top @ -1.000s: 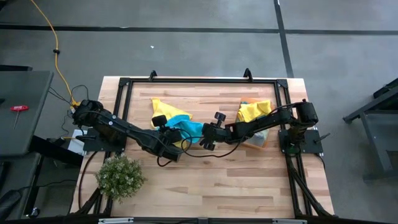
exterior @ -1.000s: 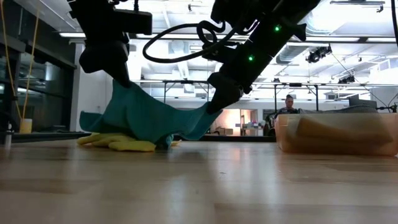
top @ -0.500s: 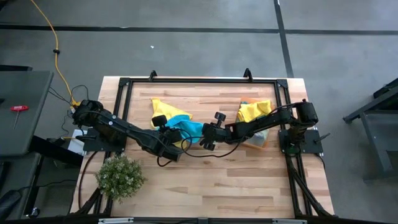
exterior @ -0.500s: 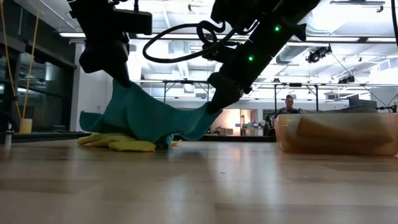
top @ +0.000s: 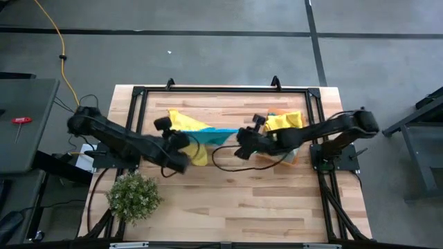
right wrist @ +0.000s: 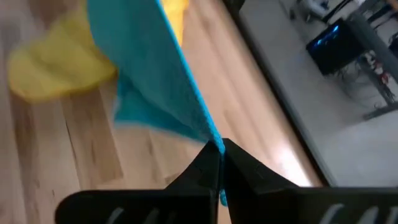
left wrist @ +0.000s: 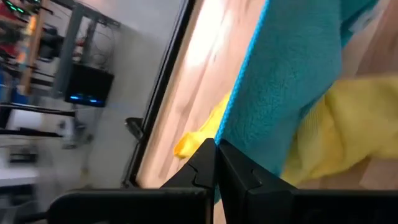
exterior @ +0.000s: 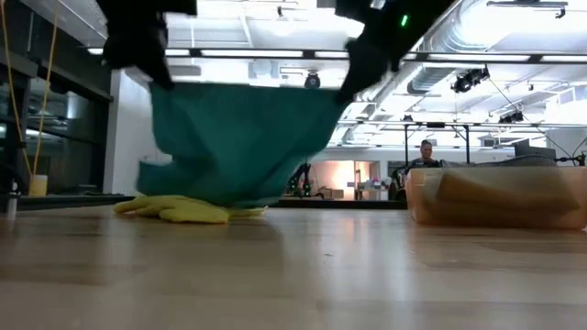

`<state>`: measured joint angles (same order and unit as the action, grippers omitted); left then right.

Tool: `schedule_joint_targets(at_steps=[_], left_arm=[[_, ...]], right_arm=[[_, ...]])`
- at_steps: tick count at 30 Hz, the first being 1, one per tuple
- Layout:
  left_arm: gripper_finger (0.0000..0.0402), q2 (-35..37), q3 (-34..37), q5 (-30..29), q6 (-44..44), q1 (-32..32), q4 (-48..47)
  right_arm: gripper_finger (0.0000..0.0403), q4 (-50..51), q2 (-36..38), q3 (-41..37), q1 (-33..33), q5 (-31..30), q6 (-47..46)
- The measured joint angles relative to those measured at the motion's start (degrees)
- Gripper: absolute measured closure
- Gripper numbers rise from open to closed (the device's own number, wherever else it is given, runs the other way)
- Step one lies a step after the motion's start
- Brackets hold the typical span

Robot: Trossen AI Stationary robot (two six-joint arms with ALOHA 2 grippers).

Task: Fold microfiber towels
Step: Fold the blue microfiber cloth

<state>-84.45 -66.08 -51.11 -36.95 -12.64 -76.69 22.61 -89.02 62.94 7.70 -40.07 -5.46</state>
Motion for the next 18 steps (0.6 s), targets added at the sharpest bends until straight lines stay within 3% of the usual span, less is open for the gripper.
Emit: schedule_joint_targets(at_steps=[10, 18], left_arm=[[0.0401, 8.38, -10.35, 0.15, 12.15, 9.6, 1.1], [0.0401, 8.37, -14.59, 0.4, 26.96, 19.86, 6.02]], right_arm=[[0.0403, 0.29, 15.04, 0.09, -1.34, 1.56, 6.47], [0.0403, -0.6, 18.05, 0.06, -8.96, 6.06, 8.14]])
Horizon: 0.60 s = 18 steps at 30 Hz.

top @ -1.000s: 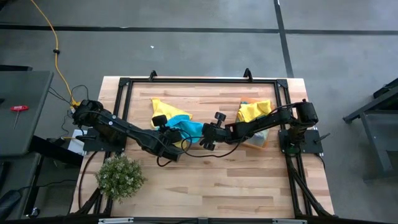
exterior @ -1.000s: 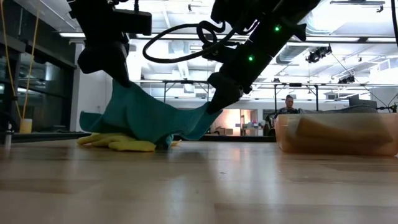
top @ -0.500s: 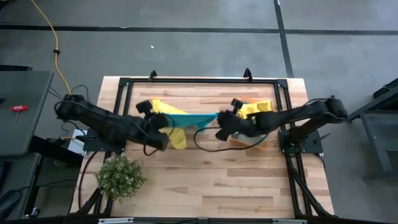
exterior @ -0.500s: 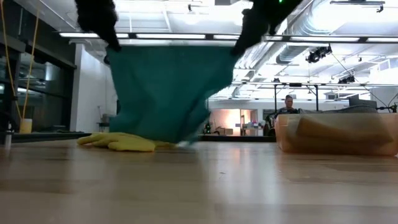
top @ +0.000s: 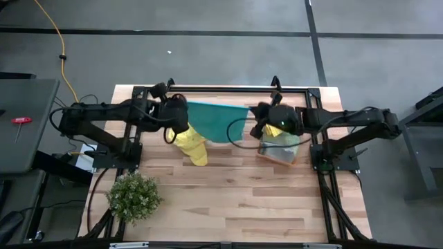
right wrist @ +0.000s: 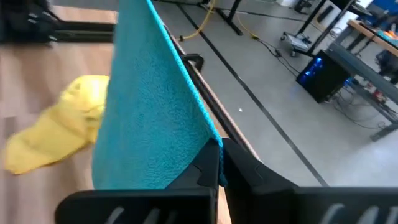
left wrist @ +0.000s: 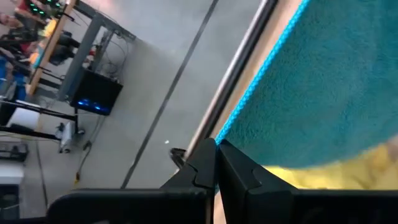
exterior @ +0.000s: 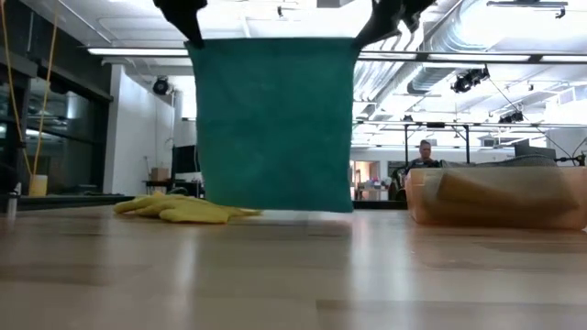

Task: Fold microfiber towels
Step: Fold the blue microfiber cloth

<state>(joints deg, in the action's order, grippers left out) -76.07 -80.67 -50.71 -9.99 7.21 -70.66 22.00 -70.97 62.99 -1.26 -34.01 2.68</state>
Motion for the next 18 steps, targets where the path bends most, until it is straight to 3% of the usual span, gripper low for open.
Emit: schedule_joint_targets(at_steps=[8, 11, 15, 18], left_arm=[[0.0401, -0.24, 0.1, -0.75, 15.5, 11.38, 14.37], [0.0401, -0.26, 0.12, 2.42, 21.15, 15.69, 21.53], [0.0401, -0.46, 0.38, 8.88, 22.16, 19.06, 25.8], [0.0401, -0.42, 3.48, 10.0, 21.77, 19.39, 27.48]], right_arm=[[0.0403, -5.2, -1.22, -0.06, -12.39, 3.89, 9.05], [0.0403, -8.12, -1.22, -0.06, -15.49, 4.3, 13.12], [0.0403, -8.47, -1.19, -0.06, -17.1, 5.68, 15.31], [0.0403, -4.55, -1.4, -0.07, -17.01, 7.54, 13.67]])
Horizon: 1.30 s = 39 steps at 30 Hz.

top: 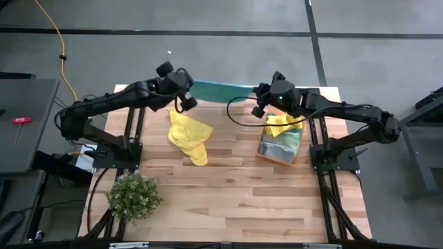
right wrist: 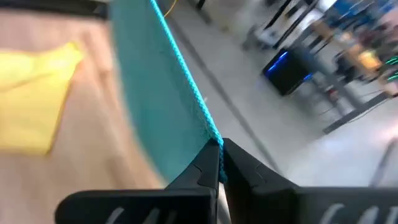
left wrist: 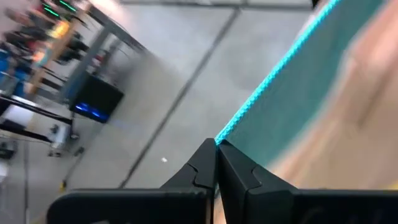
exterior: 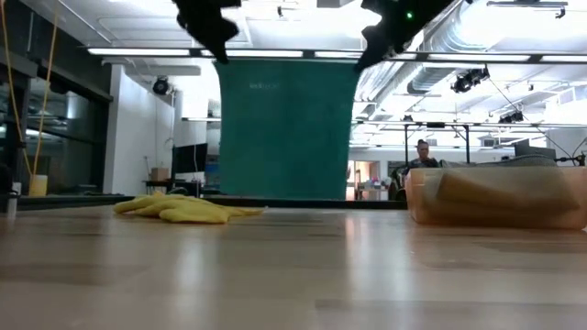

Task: Fold microfiber towels
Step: Fold the blue microfiber cloth

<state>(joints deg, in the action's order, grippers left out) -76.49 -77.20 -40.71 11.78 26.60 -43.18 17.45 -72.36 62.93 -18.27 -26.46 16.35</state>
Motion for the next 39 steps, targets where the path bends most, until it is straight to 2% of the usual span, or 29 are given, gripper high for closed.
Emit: schedule_joint_targets(at_steps=[5, 10, 14, 21, 25, 29, 33, 39], left_arm=[[0.0401, -0.06, 10.34, 3.02, -4.01, -0.83, 1.81], [0.0401, -0.07, 23.43, 8.65, -9.07, -3.55, 10.07], [0.0401, -0.06, 28.79, 8.55, -13.06, -7.32, 11.63], [0.0401, 0.85, 28.78, 8.35, -22.67, -15.56, 5.81], [0.0402, 1.64, 26.65, 7.75, -23.88, -17.79, 4.9], [0.0402, 1.3, 24.79, 8.34, -19.93, -15.15, 7.93], [0.0401, 0.07, 24.49, 11.5, -15.86, -9.86, 12.3], [0.0401, -3.92, 24.42, 16.87, -14.44, -2.1, 15.44]], right_arm=[[0.0403, 9.24, -1.36, -0.01, 0.99, 4.21, -6.5], [0.0403, 14.73, -4.48, -0.01, 5.01, 7.84, -13.67], [0.0403, 17.34, -8.0, -0.03, 9.62, 9.66, -20.94], [0.0403, 20.91, -12.8, -0.03, 16.98, 13.61, -32.55], [0.0403, 24.35, -12.5, -0.03, 18.11, 11.7, -37.65], [0.0403, 27.56, -12.59, -0.03, 15.82, 9.47, -41.81], [0.0403, 27.43, -12.82, -0.03, 12.58, 9.23, -41.44], [0.0403, 26.42, -13.29, 0.01, 6.45, 9.57, -41.29]])
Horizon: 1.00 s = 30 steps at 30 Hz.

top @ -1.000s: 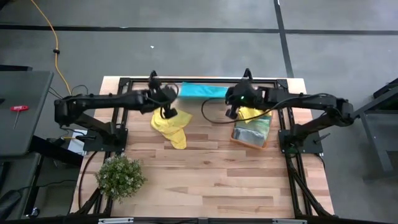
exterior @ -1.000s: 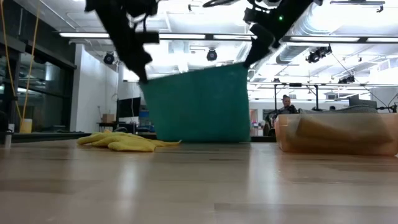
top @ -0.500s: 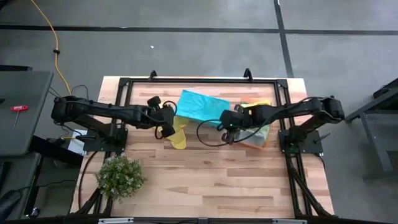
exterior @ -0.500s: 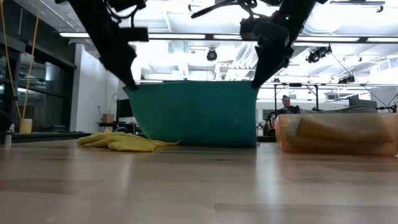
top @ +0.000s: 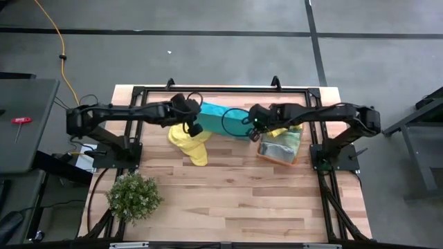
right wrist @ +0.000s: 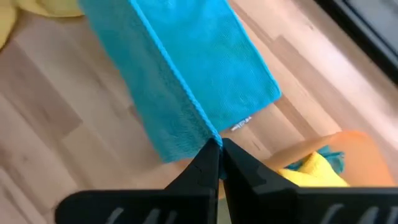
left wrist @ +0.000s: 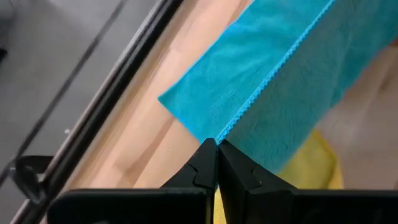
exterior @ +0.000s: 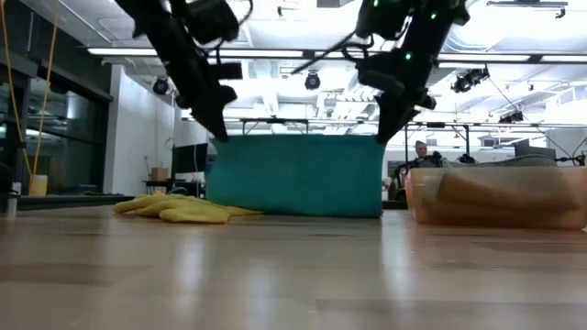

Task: Fold microfiber towels
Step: Fold the blue microfiber cloth

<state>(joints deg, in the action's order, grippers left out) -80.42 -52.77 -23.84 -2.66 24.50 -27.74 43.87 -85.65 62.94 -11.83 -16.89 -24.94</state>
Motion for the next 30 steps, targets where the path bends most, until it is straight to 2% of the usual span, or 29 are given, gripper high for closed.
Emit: schedule_joint_targets(at_steps=[5, 12, 23, 26, 30], left_arm=[[0.0401, -5.38, 0.07, 3.86, 2.73, 3.73, 6.25], [0.0401, -12.17, 0.06, 3.5, 3.69, 6.56, 15.6], [0.0401, -18.87, 0.07, 3.5, 4.42, 9.39, 21.59], [0.04, -19.22, 0.07, 2.49, 5.2, 9.41, 21.83], [0.0397, -19.22, 0.07, -1.81, 6.32, 9.34, 21.98]], right_arm=[[0.0403, -0.5, -2.56, 0.0, -4.4, 1.04, 0.24], [0.0403, -1.74, -7.93, -0.07, -9.71, 0.86, 0.87], [0.0403, -6.35, -11.64, -0.07, -13.7, 0.4, 0.68], [0.0403, -7.75, -11.62, -0.07, -13.71, 0.38, 0.88], [0.0403, -9.39, -11.62, -0.07, -13.69, 0.38, 0.95]])
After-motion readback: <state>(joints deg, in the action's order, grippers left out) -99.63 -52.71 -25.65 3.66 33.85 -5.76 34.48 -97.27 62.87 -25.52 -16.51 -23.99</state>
